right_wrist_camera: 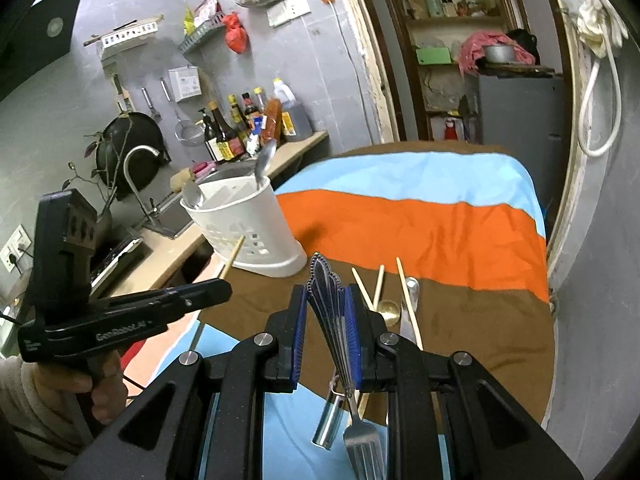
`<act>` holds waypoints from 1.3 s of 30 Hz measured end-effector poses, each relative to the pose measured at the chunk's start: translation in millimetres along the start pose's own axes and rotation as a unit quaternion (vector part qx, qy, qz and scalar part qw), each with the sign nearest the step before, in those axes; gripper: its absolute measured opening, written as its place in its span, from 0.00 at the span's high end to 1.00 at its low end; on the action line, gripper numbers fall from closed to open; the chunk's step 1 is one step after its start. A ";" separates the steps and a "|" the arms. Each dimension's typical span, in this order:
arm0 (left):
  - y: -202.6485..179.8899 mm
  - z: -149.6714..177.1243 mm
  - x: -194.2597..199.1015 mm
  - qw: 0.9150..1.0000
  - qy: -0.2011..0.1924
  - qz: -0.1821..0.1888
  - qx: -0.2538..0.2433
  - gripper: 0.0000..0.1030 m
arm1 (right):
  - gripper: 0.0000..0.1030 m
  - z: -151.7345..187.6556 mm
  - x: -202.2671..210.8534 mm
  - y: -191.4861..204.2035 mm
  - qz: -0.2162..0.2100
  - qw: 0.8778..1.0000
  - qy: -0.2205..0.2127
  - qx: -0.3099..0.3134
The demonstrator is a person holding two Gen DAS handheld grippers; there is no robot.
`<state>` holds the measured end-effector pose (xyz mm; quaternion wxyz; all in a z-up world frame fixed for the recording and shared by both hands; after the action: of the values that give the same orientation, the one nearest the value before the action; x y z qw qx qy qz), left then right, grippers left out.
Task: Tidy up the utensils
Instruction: 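Lift the chopstick with the left gripper while the right gripper carries the fork toward the caddy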
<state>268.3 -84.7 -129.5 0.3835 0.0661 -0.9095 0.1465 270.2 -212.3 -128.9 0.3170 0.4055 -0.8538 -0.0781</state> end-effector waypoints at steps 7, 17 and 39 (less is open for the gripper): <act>4.4 -1.1 -0.6 1.000 -0.003 -0.002 0.010 0.95 | 0.84 -1.5 2.9 9.3 -0.010 1.000 0.004 0.016; 7.1 -2.9 1.3 1.000 -0.008 -0.005 0.020 0.95 | 0.84 -1.1 25.9 18.5 -0.002 0.999 0.002 0.037; 41.1 -44.2 30.0 0.996 -0.066 -0.016 0.063 0.95 | 0.84 -28.0 25.8 47.9 -0.034 0.997 -0.040 0.054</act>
<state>267.8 -31.9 -87.6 0.3196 0.1141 -0.9208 0.1926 244.2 -196.5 -75.8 0.2570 0.4470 -0.8548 -0.0588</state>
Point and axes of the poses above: each gripper's, at about its wrist camera, not at the fingertips, and x roughly against the way its jaws point, y to its left, z to its underside, the point moved 9 cm from there along -x, roughly the way its jaws point, and after that the axes turned 14 degrees about -z, right-handed, at the moved point
